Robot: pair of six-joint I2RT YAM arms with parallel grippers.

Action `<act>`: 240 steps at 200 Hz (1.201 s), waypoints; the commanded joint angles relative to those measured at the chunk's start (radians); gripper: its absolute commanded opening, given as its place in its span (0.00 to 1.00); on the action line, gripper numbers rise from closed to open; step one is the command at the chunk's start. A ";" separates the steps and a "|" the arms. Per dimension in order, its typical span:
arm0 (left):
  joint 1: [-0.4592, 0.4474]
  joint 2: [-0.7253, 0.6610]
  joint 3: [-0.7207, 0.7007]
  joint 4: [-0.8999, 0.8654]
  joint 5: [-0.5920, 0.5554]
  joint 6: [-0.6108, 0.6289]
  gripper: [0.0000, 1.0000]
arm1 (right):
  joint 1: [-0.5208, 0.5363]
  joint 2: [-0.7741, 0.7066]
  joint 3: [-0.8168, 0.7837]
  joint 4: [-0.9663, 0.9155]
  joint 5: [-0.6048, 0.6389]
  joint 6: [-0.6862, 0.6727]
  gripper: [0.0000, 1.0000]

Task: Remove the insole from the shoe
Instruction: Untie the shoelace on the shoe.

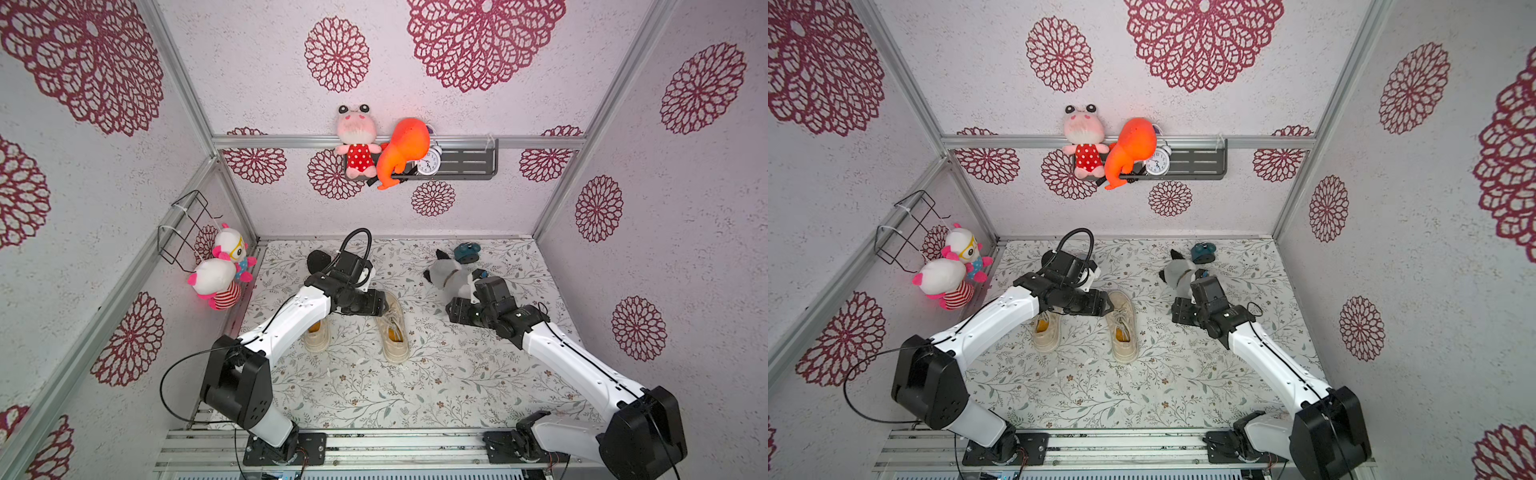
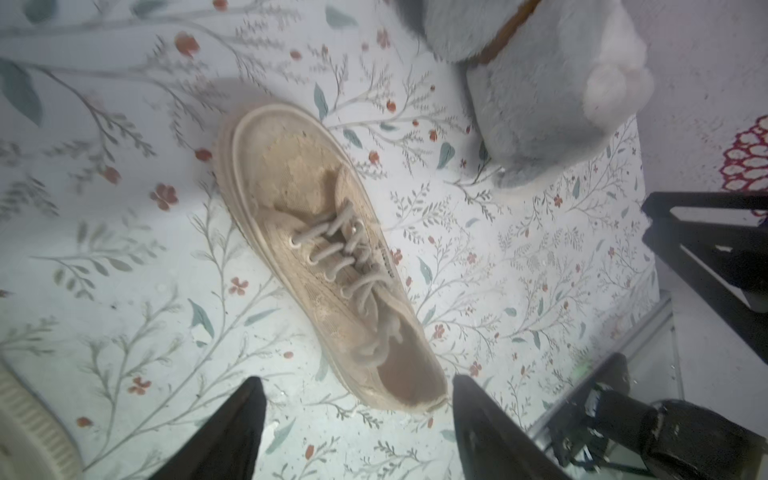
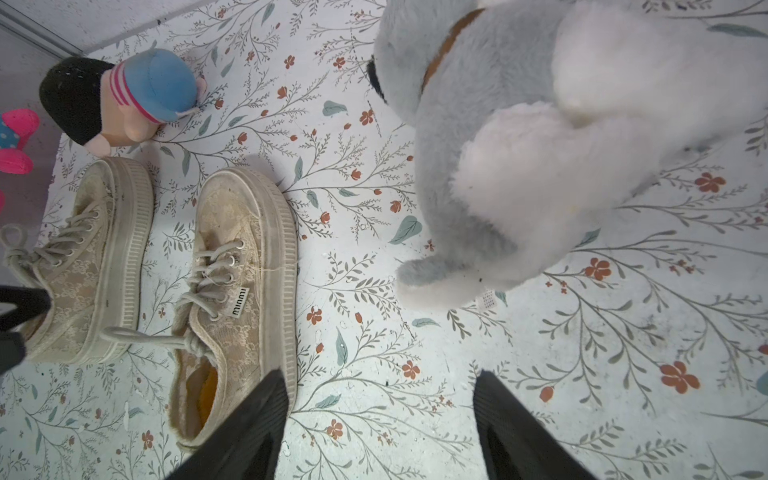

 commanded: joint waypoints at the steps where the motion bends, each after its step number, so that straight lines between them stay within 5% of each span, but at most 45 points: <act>1: -0.014 0.011 -0.008 -0.007 0.117 -0.039 0.73 | 0.005 -0.021 -0.001 0.033 -0.042 0.013 0.73; 106: -0.026 0.172 0.047 0.058 0.088 -0.084 0.40 | 0.018 -0.080 -0.053 0.050 -0.102 0.031 0.73; 157: -0.027 0.170 0.031 0.088 0.095 -0.133 0.07 | 0.039 -0.058 -0.034 0.044 -0.108 -0.002 0.71; 171: -0.024 0.151 -0.002 0.123 0.105 -0.181 0.00 | 0.064 -0.049 -0.027 0.059 -0.108 -0.031 0.70; 240: 0.072 0.040 -0.227 0.482 0.230 -0.593 0.00 | 0.257 0.080 0.021 0.168 -0.123 -0.256 0.49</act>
